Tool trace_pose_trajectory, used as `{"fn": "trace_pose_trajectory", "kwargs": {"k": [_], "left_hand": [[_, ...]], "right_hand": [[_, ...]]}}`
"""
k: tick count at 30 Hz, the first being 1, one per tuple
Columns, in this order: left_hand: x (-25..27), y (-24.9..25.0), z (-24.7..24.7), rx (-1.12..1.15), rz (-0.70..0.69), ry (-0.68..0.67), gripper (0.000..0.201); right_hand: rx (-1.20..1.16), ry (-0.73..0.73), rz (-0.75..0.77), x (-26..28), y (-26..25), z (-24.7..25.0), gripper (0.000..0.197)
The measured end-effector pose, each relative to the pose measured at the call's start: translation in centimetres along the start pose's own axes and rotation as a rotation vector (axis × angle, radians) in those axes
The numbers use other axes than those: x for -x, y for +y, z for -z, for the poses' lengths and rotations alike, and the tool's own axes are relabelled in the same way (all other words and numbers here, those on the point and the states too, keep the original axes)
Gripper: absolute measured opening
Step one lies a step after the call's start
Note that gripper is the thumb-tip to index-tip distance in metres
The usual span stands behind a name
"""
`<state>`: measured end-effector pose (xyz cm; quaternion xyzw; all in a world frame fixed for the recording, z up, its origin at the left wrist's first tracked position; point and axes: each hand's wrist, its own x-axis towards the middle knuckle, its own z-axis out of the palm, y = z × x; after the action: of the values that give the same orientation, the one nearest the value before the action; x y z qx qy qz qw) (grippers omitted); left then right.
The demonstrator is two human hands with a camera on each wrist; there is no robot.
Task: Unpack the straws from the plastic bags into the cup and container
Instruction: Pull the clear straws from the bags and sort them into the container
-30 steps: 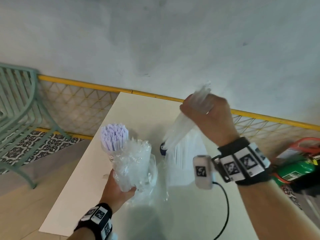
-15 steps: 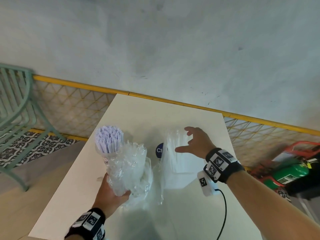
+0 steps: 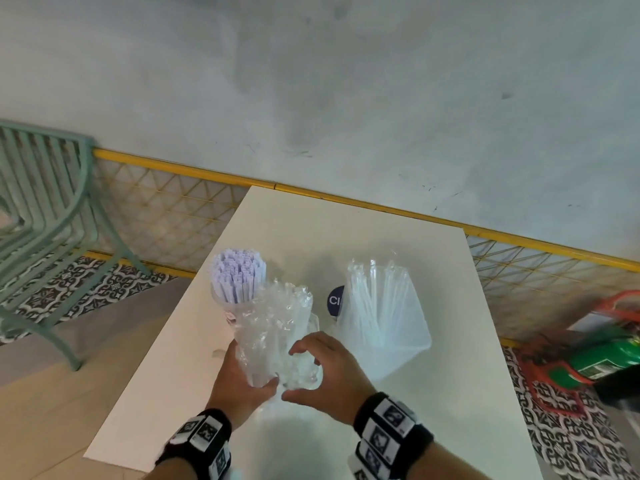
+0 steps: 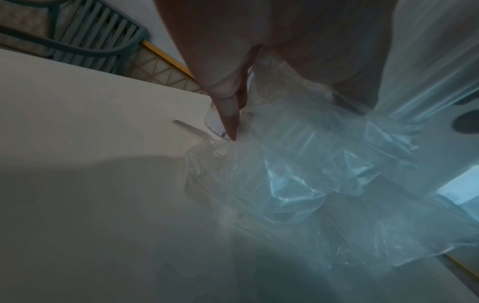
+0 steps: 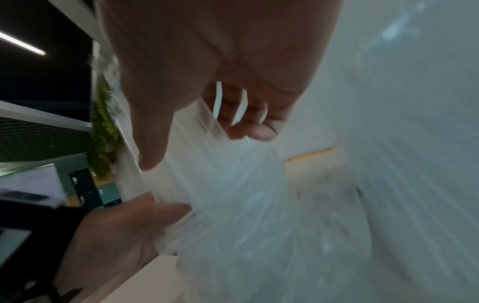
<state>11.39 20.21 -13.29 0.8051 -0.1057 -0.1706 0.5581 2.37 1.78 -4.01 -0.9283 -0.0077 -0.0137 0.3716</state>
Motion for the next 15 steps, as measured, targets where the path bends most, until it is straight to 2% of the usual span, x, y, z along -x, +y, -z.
{"fn": "trace_pose_trajectory", "kwargs": {"k": [2, 6, 9, 15], "left_hand": [[-0.1, -0.2, 0.0, 0.015, 0.0, -0.015, 0.093], [0.0, -0.2, 0.1, 0.033, 0.003, -0.025, 0.086], [0.1, 0.0, -0.2, 0.026, -0.005, -0.035, 0.084], [-0.2, -0.3, 0.0, -0.022, 0.009, -0.026, 0.08]], "right_hand": [[-0.032, 0.118, 0.026, -0.4, 0.5, -1.7, 0.046], [-0.044, 0.272, 0.032, -1.2, 0.2, -3.1, 0.034], [-0.054, 0.298, 0.001, -1.6, 0.0, -3.7, 0.037], [-0.075, 0.368, -0.011, -2.0, -0.1, -4.5, 0.026]]}}
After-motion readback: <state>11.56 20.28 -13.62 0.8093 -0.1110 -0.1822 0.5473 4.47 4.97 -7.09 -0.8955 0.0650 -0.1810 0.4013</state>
